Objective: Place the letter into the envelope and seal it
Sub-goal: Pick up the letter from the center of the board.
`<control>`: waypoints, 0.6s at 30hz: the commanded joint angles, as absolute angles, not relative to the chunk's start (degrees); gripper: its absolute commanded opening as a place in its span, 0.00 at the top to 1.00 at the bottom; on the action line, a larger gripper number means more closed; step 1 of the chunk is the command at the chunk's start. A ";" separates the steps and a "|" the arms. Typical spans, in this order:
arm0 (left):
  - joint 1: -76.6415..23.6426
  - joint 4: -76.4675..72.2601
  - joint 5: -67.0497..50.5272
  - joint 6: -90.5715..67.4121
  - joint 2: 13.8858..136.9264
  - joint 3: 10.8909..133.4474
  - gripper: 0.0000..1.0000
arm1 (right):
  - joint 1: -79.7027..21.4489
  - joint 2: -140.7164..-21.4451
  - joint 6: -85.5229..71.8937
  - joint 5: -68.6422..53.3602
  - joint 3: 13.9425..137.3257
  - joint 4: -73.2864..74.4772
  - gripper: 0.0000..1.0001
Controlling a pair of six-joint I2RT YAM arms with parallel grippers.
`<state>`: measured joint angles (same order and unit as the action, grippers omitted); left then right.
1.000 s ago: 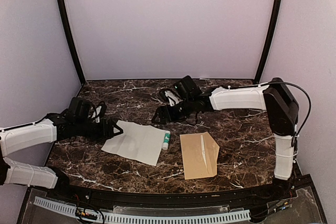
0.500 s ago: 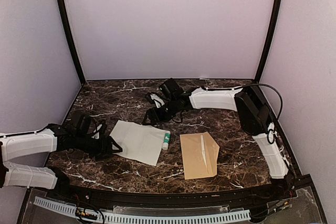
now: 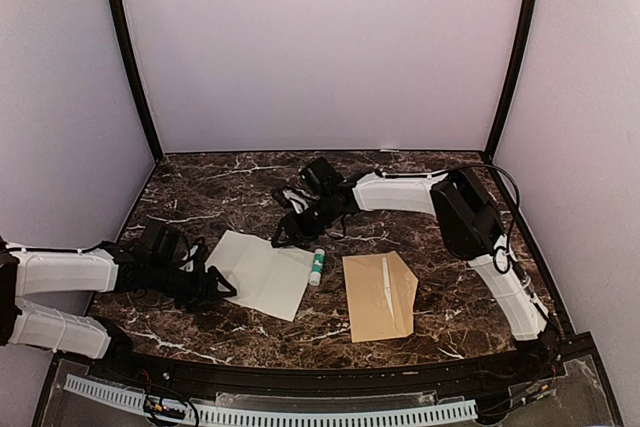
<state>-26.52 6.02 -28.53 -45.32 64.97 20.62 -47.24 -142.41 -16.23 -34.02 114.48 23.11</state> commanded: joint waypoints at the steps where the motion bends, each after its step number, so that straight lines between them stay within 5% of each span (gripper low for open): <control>1: -26.72 2.91 -28.72 -45.25 66.62 19.81 0.36 | -47.02 -142.53 -16.31 -39.44 114.56 23.42 0.57; 12: -26.72 0.59 -27.89 -45.30 68.62 19.07 0.36 | -46.98 -142.45 -21.53 -45.73 114.26 22.00 0.74; 18: -26.72 1.89 -25.98 -44.90 67.05 19.13 0.36 | -47.02 -140.91 -22.67 -45.78 112.02 22.04 0.93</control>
<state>-26.52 0.86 -28.51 -45.47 67.99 20.34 -47.05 -142.41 -21.45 -43.99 114.04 23.38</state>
